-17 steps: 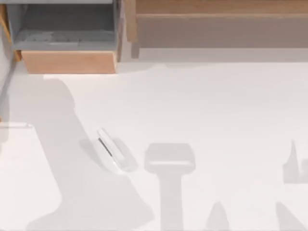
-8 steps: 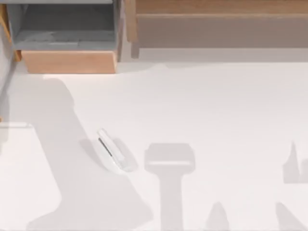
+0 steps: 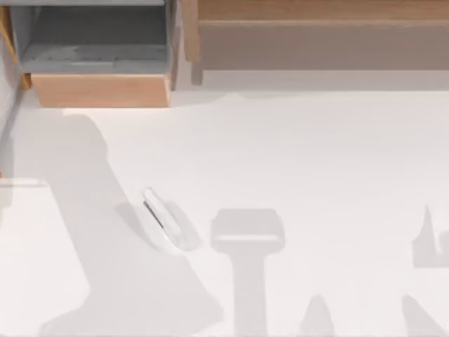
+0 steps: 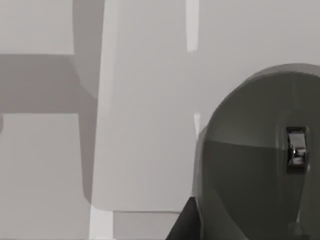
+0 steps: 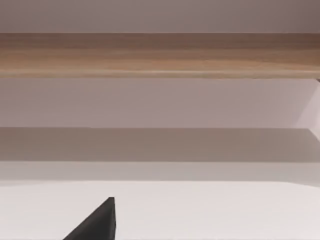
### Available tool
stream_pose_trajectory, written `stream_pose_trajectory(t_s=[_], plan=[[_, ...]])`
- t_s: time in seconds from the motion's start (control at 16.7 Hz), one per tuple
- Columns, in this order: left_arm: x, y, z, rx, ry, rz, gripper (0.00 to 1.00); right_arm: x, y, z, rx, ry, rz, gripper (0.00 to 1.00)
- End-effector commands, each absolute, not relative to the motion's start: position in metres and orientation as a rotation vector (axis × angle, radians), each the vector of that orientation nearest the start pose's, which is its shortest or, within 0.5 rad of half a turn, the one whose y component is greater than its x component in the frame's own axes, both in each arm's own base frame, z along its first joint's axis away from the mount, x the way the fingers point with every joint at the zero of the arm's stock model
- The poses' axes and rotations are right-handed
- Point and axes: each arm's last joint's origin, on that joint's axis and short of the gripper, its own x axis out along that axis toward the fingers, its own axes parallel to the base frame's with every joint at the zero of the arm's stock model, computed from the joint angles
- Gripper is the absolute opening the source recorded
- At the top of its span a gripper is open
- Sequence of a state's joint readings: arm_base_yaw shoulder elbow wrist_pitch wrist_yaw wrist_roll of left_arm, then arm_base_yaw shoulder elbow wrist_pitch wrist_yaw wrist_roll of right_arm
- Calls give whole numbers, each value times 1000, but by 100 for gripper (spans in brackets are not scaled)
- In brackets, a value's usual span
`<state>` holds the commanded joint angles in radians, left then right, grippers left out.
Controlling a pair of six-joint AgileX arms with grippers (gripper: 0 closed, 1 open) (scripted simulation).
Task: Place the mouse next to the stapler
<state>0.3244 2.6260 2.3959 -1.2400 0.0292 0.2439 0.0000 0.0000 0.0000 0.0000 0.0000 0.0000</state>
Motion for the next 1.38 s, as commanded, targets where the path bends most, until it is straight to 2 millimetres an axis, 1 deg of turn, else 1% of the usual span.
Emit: stream_pose_trajectory(t_s=[0.48, 0.54, 0.66, 0.78, 0.9, 1.02, 1.14, 1.26, 1.38], plan=[[488, 172, 135, -66, 1466, 80, 0, 106, -1, 160, 0, 0, 0, 100], [488, 173, 140, -68, 1456, 88, 0, 106, -1, 160, 0, 0, 0, 100], [485, 174, 157, -82, 1432, 115, 0, 106, -1, 160, 0, 0, 0, 100], [479, 172, 178, -105, 1408, 154, 0, 106, -1, 160, 0, 0, 0, 100], [474, 166, 203, -126, 1371, 198, 0, 106, -1, 160, 0, 0, 0, 100], [469, 151, 227, -144, 1327, 234, 0, 106, -1, 160, 0, 0, 0, 100], [465, 129, 247, -158, 1289, 257, 0, 106, -1, 160, 0, 0, 0, 100], [463, 98, 260, -168, 1265, 263, 0, 106, -1, 160, 0, 0, 0, 100], [461, 60, 265, -175, 1257, 253, 0, 106, -1, 160, 0, 0, 0, 100]])
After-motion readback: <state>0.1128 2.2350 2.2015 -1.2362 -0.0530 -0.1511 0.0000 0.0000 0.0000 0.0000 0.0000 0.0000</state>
